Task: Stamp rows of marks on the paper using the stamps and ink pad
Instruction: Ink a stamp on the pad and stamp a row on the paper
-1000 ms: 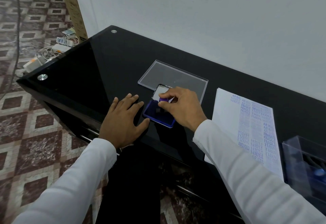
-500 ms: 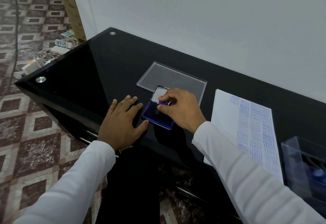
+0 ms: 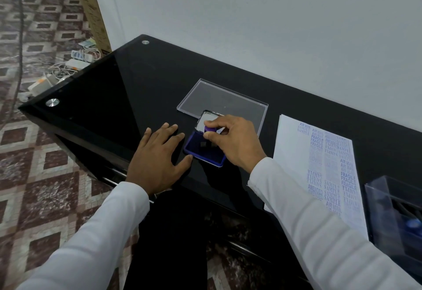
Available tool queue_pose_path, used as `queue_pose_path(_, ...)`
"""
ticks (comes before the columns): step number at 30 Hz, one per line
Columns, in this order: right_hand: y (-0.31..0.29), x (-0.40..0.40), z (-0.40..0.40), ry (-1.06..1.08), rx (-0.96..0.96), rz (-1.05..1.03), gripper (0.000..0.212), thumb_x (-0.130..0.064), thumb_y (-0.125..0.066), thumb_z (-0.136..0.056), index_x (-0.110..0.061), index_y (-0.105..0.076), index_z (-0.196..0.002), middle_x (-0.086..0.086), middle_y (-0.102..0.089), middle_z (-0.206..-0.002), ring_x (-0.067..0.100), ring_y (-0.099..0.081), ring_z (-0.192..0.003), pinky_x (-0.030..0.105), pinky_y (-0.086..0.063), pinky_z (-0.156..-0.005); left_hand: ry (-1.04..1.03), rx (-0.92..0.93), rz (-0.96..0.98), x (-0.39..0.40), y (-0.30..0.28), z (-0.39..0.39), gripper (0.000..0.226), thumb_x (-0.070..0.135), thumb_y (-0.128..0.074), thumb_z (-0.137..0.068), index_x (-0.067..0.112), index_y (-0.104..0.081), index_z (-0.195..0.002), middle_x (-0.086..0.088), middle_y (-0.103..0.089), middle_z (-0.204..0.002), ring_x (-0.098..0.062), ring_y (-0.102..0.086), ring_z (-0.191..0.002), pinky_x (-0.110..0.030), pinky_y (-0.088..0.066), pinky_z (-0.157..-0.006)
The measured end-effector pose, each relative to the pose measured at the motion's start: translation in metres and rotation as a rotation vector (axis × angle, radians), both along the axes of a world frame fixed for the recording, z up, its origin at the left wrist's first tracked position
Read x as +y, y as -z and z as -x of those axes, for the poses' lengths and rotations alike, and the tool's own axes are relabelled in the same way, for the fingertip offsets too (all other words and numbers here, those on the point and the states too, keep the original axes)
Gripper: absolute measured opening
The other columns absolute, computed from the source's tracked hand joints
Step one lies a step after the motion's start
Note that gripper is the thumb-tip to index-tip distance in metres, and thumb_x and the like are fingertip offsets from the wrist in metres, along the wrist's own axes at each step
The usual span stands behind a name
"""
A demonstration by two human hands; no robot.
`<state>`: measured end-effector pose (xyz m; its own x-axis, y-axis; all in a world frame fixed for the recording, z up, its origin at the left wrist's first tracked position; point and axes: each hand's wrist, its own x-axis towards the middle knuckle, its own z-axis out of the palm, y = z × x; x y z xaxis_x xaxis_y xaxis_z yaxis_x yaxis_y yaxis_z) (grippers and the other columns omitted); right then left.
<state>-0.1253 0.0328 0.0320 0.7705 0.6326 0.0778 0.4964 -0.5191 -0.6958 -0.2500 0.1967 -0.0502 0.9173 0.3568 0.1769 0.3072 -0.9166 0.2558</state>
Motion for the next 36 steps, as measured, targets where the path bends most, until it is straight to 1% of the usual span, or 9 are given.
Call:
queue_pose_path(3, -0.0014, -0.001, 0.0004, -0.011, -0.007, 0.004, 0.03, -0.027, -0.076, -0.086, -0.026, -0.072, -0.115, -0.008, -0.067, -0.117, 0.009, -0.062, -0.097, 0.032, -0.055, -0.092, 0.003, -0.001, 0.001, -0.0001, -0.0007, 0.0001, 0.081, 0.075, -0.024, -0.085, 0.029, -0.045, -0.148, 0.003, -0.033, -0.161, -0.016, -0.019, -0.152, -0.049, -0.009, -0.125)
queue_pose_path(7, -0.0059, -0.0042, 0.0017, -0.045, -0.006, 0.008, 0.024, -0.026, -0.08, -0.082, -0.025, -0.073, -0.105, -0.009, -0.067, -0.11, 0.005, -0.06, -0.09, 0.023, -0.054, -0.085, -0.005, 0.003, -0.006, -0.0005, -0.0001, 0.0003, 0.081, 0.076, -0.023, -0.085, 0.031, -0.044, -0.148, 0.003, -0.032, -0.162, -0.016, -0.018, -0.153, -0.049, -0.009, -0.125)
queue_pose_path(11, -0.0073, -0.0032, 0.0027, -0.052, 0.005, 0.01, 0.02, -0.025, -0.082, -0.078, -0.026, -0.072, -0.095, -0.009, -0.067, -0.103, 0.007, -0.062, -0.089, 0.023, -0.054, -0.082, -0.003, 0.003, -0.012, 0.0005, 0.0019, -0.0002, 0.078, 0.075, -0.027, -0.086, 0.031, -0.045, -0.148, 0.003, -0.033, -0.161, -0.016, -0.019, -0.152, -0.048, -0.007, -0.125)
queue_pose_path(16, -0.0055, -0.0028, 0.0029, -0.029, 0.018, -0.01, 0.022, -0.025, -0.079, -0.082, -0.025, -0.073, -0.104, -0.008, -0.068, -0.11, 0.006, -0.061, -0.091, 0.026, -0.055, -0.085, -0.003, 0.022, -0.009, 0.0008, 0.0014, -0.0015, 0.077, 0.075, -0.029, -0.087, 0.032, -0.043, -0.149, 0.004, -0.031, -0.162, -0.017, -0.018, -0.153, -0.046, -0.003, -0.124)
queue_pose_path(20, -0.0059, -0.0031, 0.003, -0.014, 0.002, -0.015, 0.027, -0.025, -0.076, -0.086, -0.025, -0.073, -0.113, -0.009, -0.068, -0.113, 0.003, -0.06, -0.085, 0.022, -0.053, -0.085, -0.003, 0.013, -0.009, 0.0, -0.0003, -0.0005, 0.078, 0.075, -0.026, -0.086, 0.031, -0.043, -0.149, 0.003, -0.031, -0.162, -0.017, -0.018, -0.153, -0.047, -0.005, -0.125)
queue_pose_path(24, -0.0062, -0.0034, 0.0028, -0.009, 0.008, -0.012, 0.029, -0.025, -0.076, -0.086, -0.025, -0.072, -0.116, -0.007, -0.067, -0.116, 0.004, -0.059, -0.087, 0.028, -0.055, -0.088, -0.002, 0.024, 0.005, -0.001, -0.0031, -0.0007, 0.079, 0.074, -0.028, -0.086, 0.03, -0.043, -0.15, 0.003, -0.03, -0.163, -0.017, -0.017, -0.153, -0.048, -0.005, -0.125)
queue_pose_path(26, -0.006, -0.0033, 0.0028, -0.008, 0.009, -0.011, 0.029, -0.026, -0.076, -0.086, -0.025, -0.073, -0.115, -0.008, -0.067, -0.116, 0.006, -0.06, -0.089, 0.029, -0.055, -0.089, -0.005, 0.021, 0.003, -0.001, -0.0026, -0.001, 0.079, 0.074, -0.027, -0.085, 0.03, -0.043, -0.149, 0.003, -0.031, -0.162, -0.017, -0.017, -0.153, -0.048, -0.006, -0.125)
queue_pose_path(31, -0.0053, -0.004, 0.0032, -0.03, 0.014, -0.008, 0.024, -0.025, -0.079, -0.083, -0.025, -0.073, -0.106, -0.009, -0.067, -0.109, 0.005, -0.061, -0.085, 0.024, -0.055, -0.084, -0.005, 0.017, -0.004, -0.0013, -0.0019, -0.0007, 0.08, 0.075, -0.026, -0.085, 0.03, -0.045, -0.148, 0.002, -0.032, -0.162, -0.017, -0.019, -0.153, -0.048, -0.006, -0.125)
queue_pose_path(36, -0.0053, -0.0037, 0.0046, -0.041, 0.033, -0.017, 0.02, -0.021, -0.08, -0.081, -0.024, -0.071, -0.098, -0.007, -0.066, -0.105, 0.008, -0.062, -0.09, 0.027, -0.055, -0.084, 0.001, 0.007, -0.002, -0.0004, -0.001, -0.0002, 0.081, 0.075, -0.025, -0.085, 0.03, -0.045, -0.148, 0.002, -0.033, -0.162, -0.017, -0.019, -0.152, -0.047, -0.006, -0.125)
